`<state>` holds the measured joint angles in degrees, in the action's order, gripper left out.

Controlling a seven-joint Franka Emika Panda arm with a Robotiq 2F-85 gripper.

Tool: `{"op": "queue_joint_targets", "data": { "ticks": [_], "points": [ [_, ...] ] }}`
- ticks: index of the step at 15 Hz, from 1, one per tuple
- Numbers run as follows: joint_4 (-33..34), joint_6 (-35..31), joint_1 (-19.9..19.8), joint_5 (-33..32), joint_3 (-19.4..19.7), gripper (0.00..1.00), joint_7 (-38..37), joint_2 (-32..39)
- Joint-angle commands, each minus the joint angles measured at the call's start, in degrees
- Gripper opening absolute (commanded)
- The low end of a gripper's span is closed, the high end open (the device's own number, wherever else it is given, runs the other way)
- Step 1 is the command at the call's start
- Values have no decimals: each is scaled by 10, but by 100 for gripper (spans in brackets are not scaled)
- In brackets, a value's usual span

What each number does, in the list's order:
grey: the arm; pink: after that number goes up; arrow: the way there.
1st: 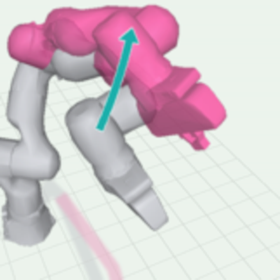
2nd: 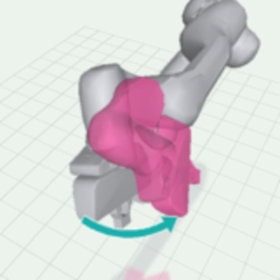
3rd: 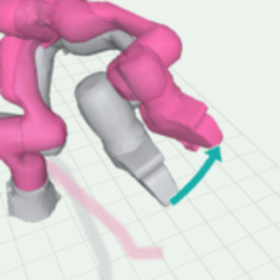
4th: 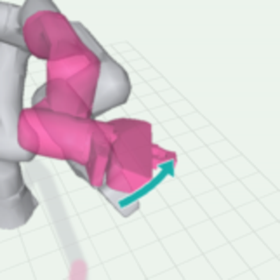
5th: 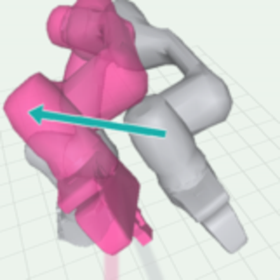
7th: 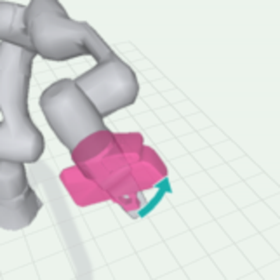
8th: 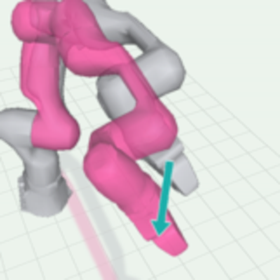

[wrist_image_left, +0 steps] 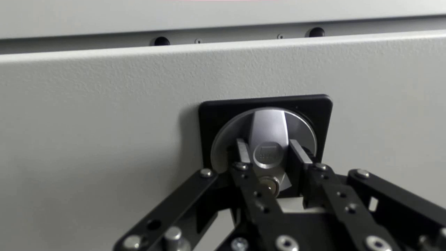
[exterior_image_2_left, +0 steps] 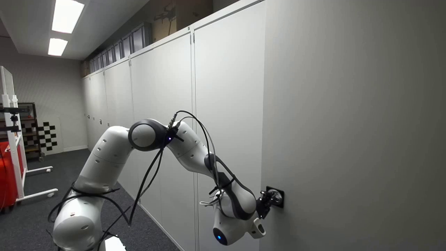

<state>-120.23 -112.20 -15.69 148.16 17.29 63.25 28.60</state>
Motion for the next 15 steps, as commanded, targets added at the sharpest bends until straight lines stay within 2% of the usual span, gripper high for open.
{"op": "queue_joint_targets", "data": {
  "ticks": [1,15],
  "points": [
    [-81,50,21,4,-5,8,32,-81],
    [-128,75,-5,-75,39,8,43,-109]
  ]
}}
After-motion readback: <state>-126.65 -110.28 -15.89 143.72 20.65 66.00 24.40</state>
